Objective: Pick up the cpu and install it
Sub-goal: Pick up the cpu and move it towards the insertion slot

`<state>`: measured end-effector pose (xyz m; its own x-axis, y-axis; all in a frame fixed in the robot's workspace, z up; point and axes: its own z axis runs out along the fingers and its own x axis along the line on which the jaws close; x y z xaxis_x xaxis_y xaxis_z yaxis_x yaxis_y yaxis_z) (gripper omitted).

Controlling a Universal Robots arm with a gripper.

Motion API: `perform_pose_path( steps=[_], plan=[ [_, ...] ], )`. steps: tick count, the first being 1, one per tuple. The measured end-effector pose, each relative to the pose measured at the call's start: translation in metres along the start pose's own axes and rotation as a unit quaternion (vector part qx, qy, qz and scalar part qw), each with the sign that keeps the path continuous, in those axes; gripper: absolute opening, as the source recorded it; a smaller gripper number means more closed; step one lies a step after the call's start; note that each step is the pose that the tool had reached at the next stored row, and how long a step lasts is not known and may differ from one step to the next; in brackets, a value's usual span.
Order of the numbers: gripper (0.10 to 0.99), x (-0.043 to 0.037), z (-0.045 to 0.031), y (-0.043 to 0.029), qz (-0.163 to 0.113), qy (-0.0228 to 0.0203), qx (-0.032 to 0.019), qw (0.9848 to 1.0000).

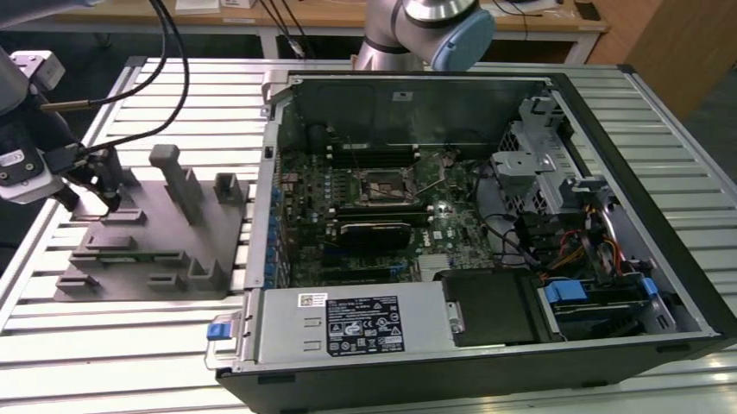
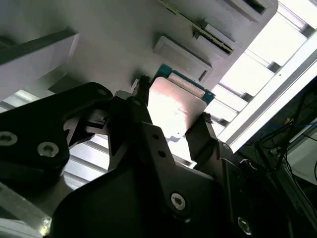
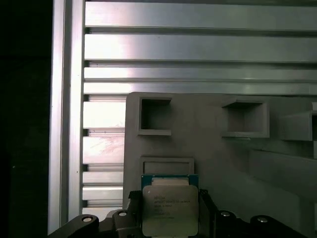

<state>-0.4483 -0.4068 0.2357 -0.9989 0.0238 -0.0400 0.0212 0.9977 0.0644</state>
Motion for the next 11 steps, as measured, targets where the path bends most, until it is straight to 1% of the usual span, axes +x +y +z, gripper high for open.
perform_pose_path(
  steps=[5, 11],
  plan=[
    [0.541, -0.0004, -0.01, 0.0006, 0.0, 0.0, 0.0, 1.0],
    [0.541, -0.0008, -0.0189, 0.0012, 0.0, 0.0, 0.0, 1.0]
  ],
)
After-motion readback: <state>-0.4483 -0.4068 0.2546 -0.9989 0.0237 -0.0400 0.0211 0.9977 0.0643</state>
